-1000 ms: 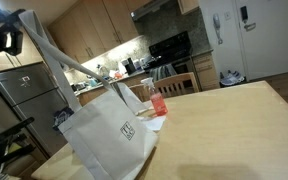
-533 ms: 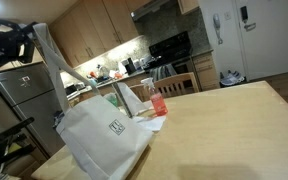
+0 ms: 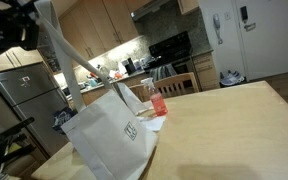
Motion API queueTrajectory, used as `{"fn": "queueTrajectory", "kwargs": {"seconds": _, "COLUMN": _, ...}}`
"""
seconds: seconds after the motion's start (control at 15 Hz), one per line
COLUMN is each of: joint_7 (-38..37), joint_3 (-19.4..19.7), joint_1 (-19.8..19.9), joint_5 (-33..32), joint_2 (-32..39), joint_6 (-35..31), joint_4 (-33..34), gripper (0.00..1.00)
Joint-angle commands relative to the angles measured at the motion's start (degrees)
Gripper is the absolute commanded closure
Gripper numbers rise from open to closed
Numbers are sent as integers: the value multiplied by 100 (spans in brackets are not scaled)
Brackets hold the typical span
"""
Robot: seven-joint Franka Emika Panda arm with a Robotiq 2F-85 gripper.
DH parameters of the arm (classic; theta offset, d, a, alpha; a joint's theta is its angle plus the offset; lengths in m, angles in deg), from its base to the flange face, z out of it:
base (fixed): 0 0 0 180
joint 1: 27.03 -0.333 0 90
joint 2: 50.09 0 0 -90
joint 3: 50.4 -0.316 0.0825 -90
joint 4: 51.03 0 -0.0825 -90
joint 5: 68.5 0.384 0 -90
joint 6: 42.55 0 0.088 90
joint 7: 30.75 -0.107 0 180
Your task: Move the bag backwards
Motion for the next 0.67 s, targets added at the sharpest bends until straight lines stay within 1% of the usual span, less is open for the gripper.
{"fn": "queueTrajectory", "kwargs": {"seconds": 0.0, "joint_7": 112, "joint_3": 217, "joint_1": 214, "joint_5": -43, "joint_2": -252, "joint_6": 131, "joint_4": -103, "gripper": 100}}
{"fn": "queueTrajectory", "kwargs": {"seconds": 0.33, "joint_7": 23, "joint_3": 416, "joint_1": 375, "joint_5": 155, "joint_2": -195, "joint_6": 162, "joint_4": -56, "gripper": 100}}
{"fn": "queueTrajectory", "kwargs": {"seconds": 0.4, "joint_7": 17, "joint_3": 421, "joint_1": 324, "joint_5": 80, "joint_2": -113, "joint_6": 24, "joint_4": -46, "gripper": 100}}
{"fn": "queueTrajectory", "kwargs": {"seconds": 0.6, "joint_7": 17, "joint_3": 428, "joint_1": 323, "joint_5": 88, "joint_2": -89, "joint_6": 18, "joint_4": -47, "gripper": 98}}
